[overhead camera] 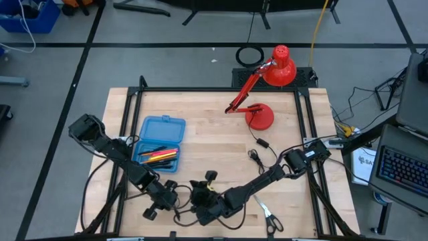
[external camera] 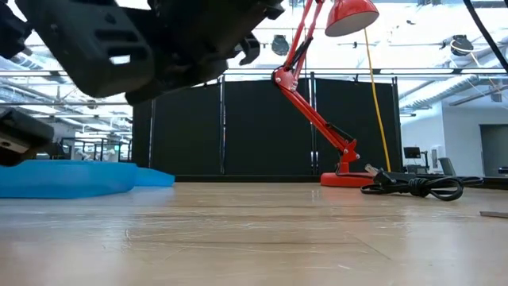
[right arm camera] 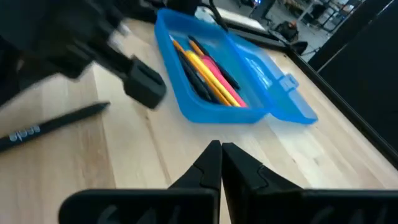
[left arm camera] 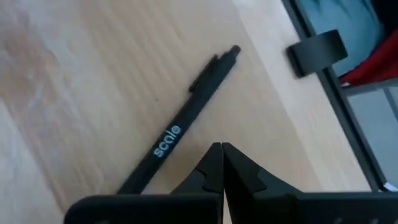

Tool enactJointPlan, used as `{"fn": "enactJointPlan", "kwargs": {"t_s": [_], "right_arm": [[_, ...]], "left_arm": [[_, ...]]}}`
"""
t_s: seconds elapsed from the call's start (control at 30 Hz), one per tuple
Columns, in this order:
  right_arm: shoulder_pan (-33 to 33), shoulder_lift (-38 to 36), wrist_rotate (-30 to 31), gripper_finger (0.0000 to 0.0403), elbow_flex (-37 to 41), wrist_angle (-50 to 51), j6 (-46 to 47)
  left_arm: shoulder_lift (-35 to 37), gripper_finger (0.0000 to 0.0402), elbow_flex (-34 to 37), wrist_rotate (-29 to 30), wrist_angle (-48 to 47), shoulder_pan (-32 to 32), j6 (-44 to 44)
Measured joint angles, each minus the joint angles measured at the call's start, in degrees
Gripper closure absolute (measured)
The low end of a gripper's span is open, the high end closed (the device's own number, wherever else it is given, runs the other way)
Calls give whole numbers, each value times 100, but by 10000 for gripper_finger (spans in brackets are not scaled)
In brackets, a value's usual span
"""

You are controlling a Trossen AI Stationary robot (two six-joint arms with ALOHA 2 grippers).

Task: Pick & place school supplies into a supply box
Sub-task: Put the black pen into the blue supply box

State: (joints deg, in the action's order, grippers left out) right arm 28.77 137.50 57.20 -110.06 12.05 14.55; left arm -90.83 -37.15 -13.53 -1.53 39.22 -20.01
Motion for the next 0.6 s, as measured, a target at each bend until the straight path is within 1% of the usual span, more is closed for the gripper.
{"fn": "enactJointPlan", "kwargs": {"t_s": [0.1, 0.27, 0.3, 0.4, 0.6], "right_arm": [[12, -42, 3, 403, 9, 142, 158], [14, -42, 1, 403, 17, 180, 215], [14, -42, 1, 403, 17, 215, 268], [12, -42, 3, 403, 19, 279, 295], [-1, -42, -2, 403, 17, 291, 301]], "left_arm": [[0, 401, 4, -25, 125, -1, 117], [2, 401, 4, 244, 270, -117, 370], [2, 401, 4, 184, 264, -159, 382], [2, 401, 4, -291, 181, -279, 314], [-1, 401, 4, -661, 136, -314, 230]]}}
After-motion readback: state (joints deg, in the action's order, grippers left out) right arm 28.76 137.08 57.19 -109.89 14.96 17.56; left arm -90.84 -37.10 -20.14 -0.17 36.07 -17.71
